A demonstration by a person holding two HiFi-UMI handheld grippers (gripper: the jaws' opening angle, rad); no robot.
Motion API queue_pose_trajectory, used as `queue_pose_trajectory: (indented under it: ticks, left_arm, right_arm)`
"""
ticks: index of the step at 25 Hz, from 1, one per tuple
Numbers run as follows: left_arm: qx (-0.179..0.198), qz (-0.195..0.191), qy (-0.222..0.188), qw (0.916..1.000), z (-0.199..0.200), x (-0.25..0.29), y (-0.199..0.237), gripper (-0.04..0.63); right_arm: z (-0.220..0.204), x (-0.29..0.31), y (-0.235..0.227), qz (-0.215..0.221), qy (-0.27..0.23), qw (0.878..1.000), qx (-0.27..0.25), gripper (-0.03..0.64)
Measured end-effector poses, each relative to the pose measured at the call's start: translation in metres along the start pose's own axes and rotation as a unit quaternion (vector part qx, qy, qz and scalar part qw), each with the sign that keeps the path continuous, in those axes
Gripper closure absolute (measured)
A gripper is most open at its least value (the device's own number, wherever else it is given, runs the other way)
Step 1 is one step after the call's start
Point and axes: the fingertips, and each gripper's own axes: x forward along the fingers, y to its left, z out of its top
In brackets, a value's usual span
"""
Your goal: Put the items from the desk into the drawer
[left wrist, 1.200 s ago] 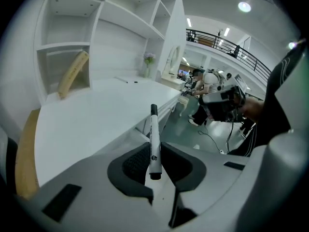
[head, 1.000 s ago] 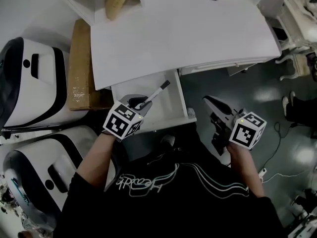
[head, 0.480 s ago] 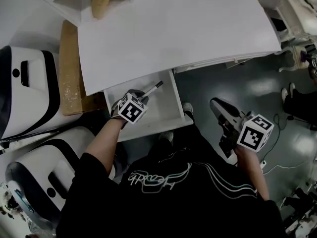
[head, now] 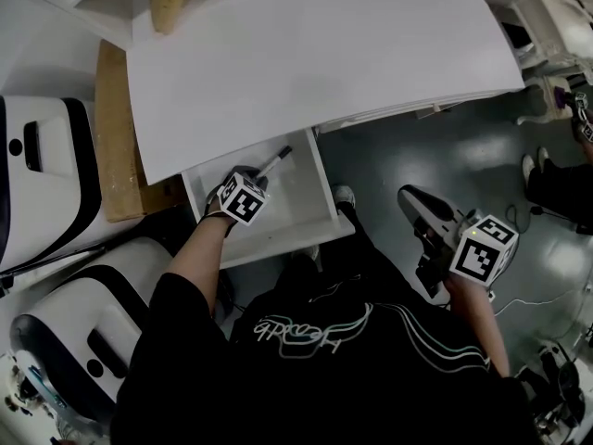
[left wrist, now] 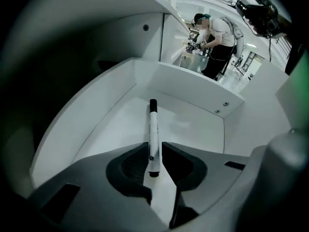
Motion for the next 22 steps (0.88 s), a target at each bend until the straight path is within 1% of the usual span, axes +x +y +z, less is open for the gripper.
queue_pose_trajectory:
  ticks: [1, 2, 4, 6, 9, 13, 16, 18, 19, 20, 22]
  left_arm:
    - [-0.003, 0.001, 0.001, 1.0, -0.001, 0.001, 0.0, 0.486]
    - [-0.004, 0.001, 0.003, 1.0, -0.002, 0.002, 0.0, 0.444]
    - [-0.001, 0.002, 0.005, 1.0, -0.002, -0.001, 0.001, 0.389]
    - [0.003, 0.002, -0.006, 1.0, 0.002, -0.014, 0.001, 0.381]
    - [0.01, -0.006, -0.043, 0.999, 0.018, -0.045, -0.002, 0.367]
    - [0.015, -0.017, -0.089, 0.9958, 0.042, -0.102, -0.016, 0.365]
    - [0.013, -0.022, -0.127, 0.9916, 0.05, -0.155, -0.033, 0.388]
    - [0.0, -0.03, -0.167, 0.9855, 0.067, -0.194, -0.039, 0.407]
    - [-0.015, -0.032, -0.193, 0.9805, 0.082, -0.213, -0.04, 0.428]
    - [-0.036, -0.029, -0.222, 0.9739, 0.097, -0.232, -0.039, 0.455]
    - [-0.081, -0.004, -0.282, 0.9559, 0.129, -0.267, -0.036, 0.537]
  right_arm:
    - [0.0, 0.0, 0.0, 0.001, 0.001, 1.0, -0.001, 0.558]
    - [0.0, 0.001, 0.001, 0.001, 0.002, 1.0, -0.002, 0.558]
    - [0.0, 0.003, 0.003, 0.004, 0.003, 1.0, -0.004, 0.558]
    - [0.0, 0.004, 0.009, 0.008, 0.002, 1.0, -0.007, 0.558]
    - [0.003, 0.003, 0.018, 0.015, -0.006, 1.0, -0.013, 0.558]
    - [0.006, -0.002, 0.037, 0.032, -0.017, 0.999, -0.032, 0.558]
    - [-0.003, -0.007, 0.06, 0.057, -0.011, 0.998, -0.039, 0.558]
    - [-0.001, -0.006, 0.072, 0.073, -0.015, 0.996, -0.047, 0.558]
    - [0.003, -0.004, 0.075, 0.079, -0.019, 0.995, -0.053, 0.558]
    - [0.007, -0.003, 0.078, 0.083, -0.023, 0.995, -0.059, 0.558]
    - [0.014, -0.003, 0.081, 0.09, -0.027, 0.993, -0.07, 0.558]
